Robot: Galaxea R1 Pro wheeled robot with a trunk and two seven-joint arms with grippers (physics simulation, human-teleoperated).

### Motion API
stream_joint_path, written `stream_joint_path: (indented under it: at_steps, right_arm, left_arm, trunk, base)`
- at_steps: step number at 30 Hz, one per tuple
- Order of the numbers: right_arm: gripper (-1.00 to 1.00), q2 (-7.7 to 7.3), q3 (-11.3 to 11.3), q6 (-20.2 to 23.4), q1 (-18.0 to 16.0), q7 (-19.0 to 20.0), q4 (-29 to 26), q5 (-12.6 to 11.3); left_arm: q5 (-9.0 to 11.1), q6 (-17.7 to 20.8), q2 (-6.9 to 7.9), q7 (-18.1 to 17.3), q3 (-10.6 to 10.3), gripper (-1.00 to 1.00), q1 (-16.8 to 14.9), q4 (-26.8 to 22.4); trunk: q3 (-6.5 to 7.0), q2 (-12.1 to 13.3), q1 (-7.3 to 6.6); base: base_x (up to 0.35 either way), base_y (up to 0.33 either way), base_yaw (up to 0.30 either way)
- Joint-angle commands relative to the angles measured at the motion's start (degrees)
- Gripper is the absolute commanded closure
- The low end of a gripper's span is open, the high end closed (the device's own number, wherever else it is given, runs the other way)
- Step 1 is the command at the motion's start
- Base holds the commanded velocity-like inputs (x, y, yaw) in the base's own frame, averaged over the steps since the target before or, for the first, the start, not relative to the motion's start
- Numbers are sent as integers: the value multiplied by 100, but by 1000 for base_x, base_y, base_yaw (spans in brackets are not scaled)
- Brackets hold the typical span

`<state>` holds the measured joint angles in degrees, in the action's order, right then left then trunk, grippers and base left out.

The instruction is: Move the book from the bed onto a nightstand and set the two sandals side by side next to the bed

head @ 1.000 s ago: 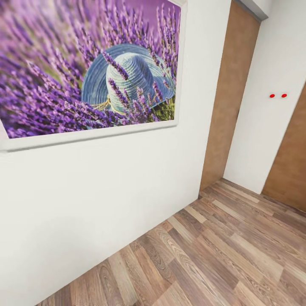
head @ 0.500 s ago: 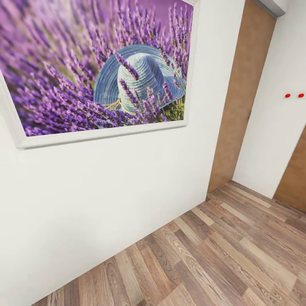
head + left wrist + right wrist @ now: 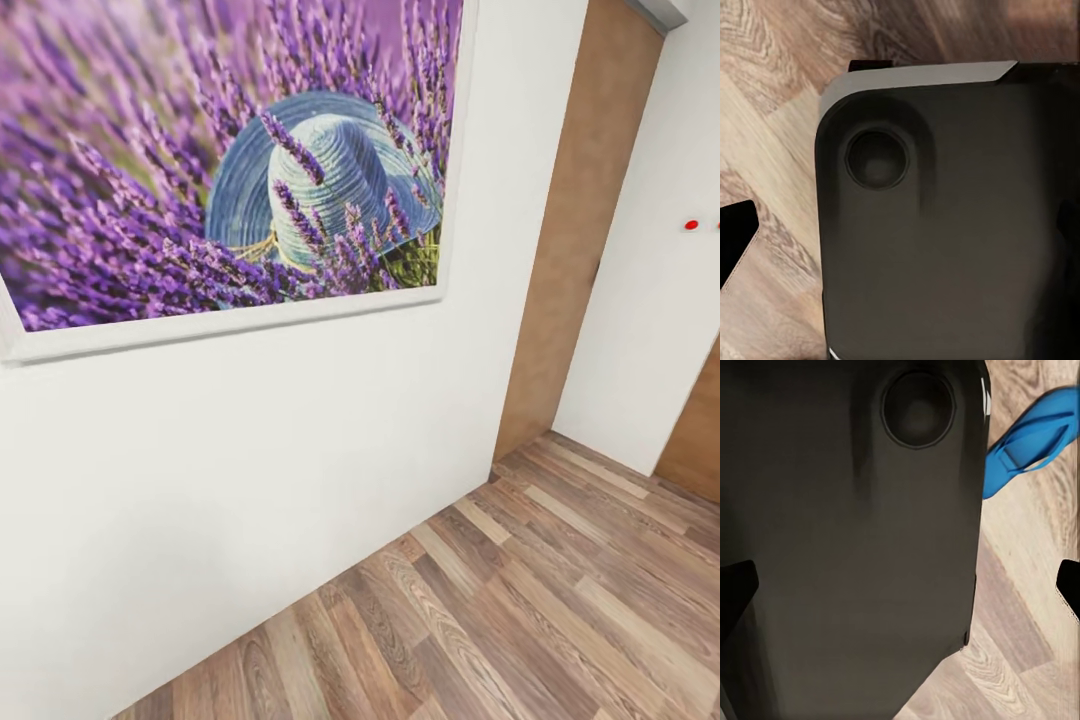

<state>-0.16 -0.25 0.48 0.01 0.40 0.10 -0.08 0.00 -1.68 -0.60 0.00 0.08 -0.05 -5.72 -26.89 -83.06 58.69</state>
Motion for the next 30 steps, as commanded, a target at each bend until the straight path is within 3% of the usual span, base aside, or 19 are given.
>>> stream_joint_path:
  at_steps: [1,17,30]
  right_arm:
    - [-100,-1,-2,5,-1,4,-2,-1]
    - [-100,-1,-2,5,-1,4,-2,-1]
    - [-100,2,-2,5,-1,4,-5,-1]
  left_arm:
    - [0,-17,-1,0,1,-100,-1,-2]
    - [6,-20,-1,0,1,-100,-3,-8]
    - [9,-23,-1,0,1,-100,0,-8]
  trunk:
    - [-4,-2,3]
    - [-4,-2,3]
    - [-4,-2,3]
  base:
    - [323,0,0]
    - [307,0,0]
    - [122,0,0]
